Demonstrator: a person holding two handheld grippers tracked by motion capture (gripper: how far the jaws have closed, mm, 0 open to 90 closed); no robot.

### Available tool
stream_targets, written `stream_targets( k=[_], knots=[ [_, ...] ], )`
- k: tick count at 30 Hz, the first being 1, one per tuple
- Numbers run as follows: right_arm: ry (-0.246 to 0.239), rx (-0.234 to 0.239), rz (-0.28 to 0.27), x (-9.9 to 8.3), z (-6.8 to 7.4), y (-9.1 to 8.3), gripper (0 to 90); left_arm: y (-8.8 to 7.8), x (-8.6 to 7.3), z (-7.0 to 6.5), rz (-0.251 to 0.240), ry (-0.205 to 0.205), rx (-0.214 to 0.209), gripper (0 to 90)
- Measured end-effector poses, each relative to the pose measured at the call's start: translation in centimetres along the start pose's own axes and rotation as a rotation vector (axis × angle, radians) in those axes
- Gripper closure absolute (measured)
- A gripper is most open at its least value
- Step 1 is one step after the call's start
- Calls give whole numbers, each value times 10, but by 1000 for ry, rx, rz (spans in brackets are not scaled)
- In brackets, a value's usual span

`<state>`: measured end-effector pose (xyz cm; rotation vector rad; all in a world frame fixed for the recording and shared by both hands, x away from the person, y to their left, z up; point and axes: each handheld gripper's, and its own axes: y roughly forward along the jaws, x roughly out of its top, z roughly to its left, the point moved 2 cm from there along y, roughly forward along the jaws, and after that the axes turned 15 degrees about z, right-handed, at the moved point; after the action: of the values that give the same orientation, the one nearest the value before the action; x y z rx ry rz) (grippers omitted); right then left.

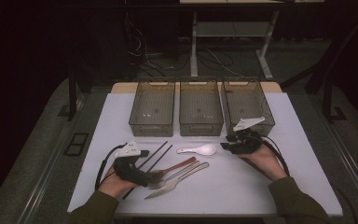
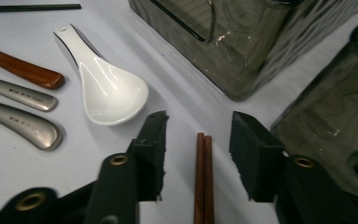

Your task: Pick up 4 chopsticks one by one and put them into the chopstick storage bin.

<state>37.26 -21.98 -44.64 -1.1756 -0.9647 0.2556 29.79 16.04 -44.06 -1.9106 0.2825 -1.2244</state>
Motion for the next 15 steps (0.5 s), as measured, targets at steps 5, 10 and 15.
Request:
stream_targets(
  k=[5, 10, 15],
  knots=[
    [9, -14, -3, -5, 1, -7, 429, -1, -1, 0, -4, -3, 11, 8],
    [37, -10, -16, -15, 0, -17, 403, -2, -2, -3, -2, -1, 15, 8],
    [51, -27, -11, -27, -1, -27, 380, 0, -2, -4, 3, -5, 13, 8]
  ],
)
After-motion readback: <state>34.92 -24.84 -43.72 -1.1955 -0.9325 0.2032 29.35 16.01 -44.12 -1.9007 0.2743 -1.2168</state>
